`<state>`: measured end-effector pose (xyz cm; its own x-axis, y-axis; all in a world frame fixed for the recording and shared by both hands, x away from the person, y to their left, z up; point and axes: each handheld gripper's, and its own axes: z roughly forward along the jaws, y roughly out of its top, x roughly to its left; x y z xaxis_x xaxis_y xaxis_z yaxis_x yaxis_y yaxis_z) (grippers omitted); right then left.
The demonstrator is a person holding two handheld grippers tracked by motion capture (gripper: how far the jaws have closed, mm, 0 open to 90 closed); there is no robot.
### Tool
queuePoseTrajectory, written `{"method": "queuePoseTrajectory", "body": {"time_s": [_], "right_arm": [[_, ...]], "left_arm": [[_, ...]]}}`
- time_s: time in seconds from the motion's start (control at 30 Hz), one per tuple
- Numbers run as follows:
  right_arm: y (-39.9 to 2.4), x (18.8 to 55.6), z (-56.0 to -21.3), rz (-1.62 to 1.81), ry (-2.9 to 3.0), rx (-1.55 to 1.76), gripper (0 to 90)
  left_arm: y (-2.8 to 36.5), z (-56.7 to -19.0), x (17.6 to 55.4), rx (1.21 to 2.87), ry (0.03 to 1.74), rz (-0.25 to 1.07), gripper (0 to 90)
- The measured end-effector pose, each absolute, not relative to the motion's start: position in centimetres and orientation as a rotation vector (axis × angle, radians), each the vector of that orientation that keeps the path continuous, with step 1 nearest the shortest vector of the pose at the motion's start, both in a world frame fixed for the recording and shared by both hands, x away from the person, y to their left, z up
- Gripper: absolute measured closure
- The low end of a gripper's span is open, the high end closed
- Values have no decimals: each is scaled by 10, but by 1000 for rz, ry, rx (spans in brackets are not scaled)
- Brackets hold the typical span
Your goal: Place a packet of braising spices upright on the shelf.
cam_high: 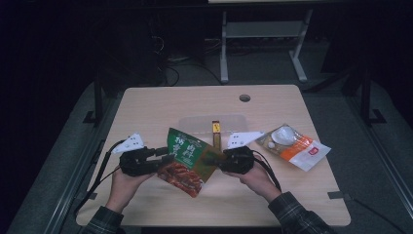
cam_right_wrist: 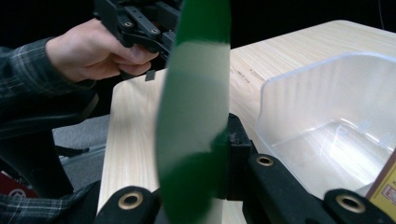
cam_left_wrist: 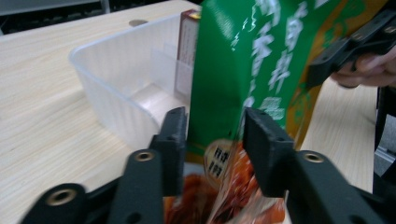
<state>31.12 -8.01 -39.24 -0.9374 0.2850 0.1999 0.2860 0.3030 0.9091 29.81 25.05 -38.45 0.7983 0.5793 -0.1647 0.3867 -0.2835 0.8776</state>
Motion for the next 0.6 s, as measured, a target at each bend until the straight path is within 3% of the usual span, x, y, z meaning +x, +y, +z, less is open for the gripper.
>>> {"method": "queuePoseTrajectory", "body": {"time_s": [0.23,0.6], "right_arm": [[-88,309,-381,-1770,-2553,-506,897],[-94,307,-372,-1728,-2569,-478,897]], "left_arm": [[271,-391,292,1998,765,249,415],[280,-414,277,2151,782,246,295]]}}
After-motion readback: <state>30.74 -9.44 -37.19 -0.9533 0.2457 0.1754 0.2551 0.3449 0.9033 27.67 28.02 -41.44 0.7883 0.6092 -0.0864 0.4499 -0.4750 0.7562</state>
